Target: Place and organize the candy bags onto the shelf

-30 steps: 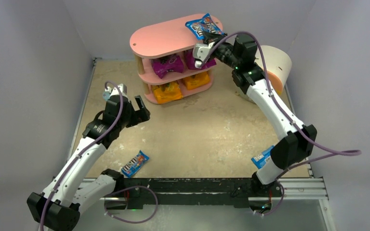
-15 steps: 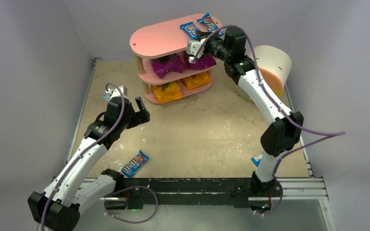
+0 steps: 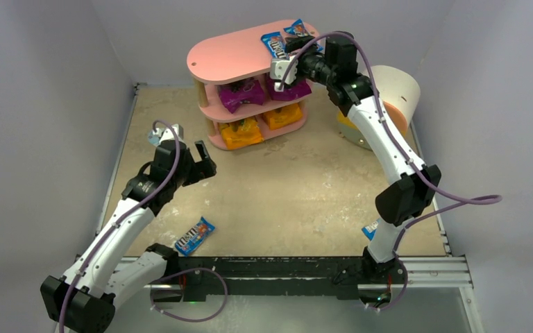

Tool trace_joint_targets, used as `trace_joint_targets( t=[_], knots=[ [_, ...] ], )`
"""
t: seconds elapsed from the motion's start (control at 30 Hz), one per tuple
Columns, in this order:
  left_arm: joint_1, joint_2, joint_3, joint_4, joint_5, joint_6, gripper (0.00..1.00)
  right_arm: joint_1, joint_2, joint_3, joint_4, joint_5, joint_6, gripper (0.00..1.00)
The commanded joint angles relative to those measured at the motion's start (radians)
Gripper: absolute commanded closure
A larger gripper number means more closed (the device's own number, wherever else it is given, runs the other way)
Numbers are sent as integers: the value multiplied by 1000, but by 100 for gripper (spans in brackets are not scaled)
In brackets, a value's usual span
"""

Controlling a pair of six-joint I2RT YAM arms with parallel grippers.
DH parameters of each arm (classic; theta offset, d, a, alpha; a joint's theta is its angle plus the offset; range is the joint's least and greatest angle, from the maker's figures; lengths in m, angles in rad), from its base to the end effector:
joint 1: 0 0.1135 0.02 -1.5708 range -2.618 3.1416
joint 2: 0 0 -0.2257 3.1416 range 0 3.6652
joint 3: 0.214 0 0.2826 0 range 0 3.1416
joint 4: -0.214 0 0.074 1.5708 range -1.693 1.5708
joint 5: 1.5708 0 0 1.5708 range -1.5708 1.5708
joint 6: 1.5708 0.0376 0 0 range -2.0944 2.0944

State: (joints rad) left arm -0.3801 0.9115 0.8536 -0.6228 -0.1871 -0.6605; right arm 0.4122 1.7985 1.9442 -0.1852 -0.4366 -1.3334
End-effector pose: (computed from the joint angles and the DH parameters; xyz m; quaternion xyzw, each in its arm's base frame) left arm 0.2321 -0.0852 0.2660 -0.1654 0.8842 -0.1399 0.4138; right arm 0.3999 0.1922 0.4286 -0.6357 0.3374 -0.1609 0.6754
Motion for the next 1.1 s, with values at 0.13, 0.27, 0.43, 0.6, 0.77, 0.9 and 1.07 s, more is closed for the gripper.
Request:
trace_joint_targets(
  t=[0.13, 0.27, 0.43, 0.6, 0.77, 0.9, 1.07],
  knots=[
    [3, -30, 11, 21, 1, 13, 0, 5, 7, 104, -227, -8, -46, 26],
    [3, -43, 6, 23, 8, 21, 0, 4, 9, 104, -258, -10, -58, 18],
    [3, -46, -1, 20, 7, 20, 0, 3, -9, 87, -254, -7, -44, 2],
    [3, -39, -4, 1, 1, 15, 0, 4, -128, -62, -103, -2, 30, 2],
    [3, -27, -15, -39, 15, -1, 0, 4, -352, -431, 228, 97, 195, 2],
    [3, -23, -36, -101, 78, -14, 1, 5, -564, -745, 597, 178, 496, 2],
    [3, -26, -110, -152, 208, -20, 2, 4, -784, -1057, 882, 456, 1283, 2]
  ],
)
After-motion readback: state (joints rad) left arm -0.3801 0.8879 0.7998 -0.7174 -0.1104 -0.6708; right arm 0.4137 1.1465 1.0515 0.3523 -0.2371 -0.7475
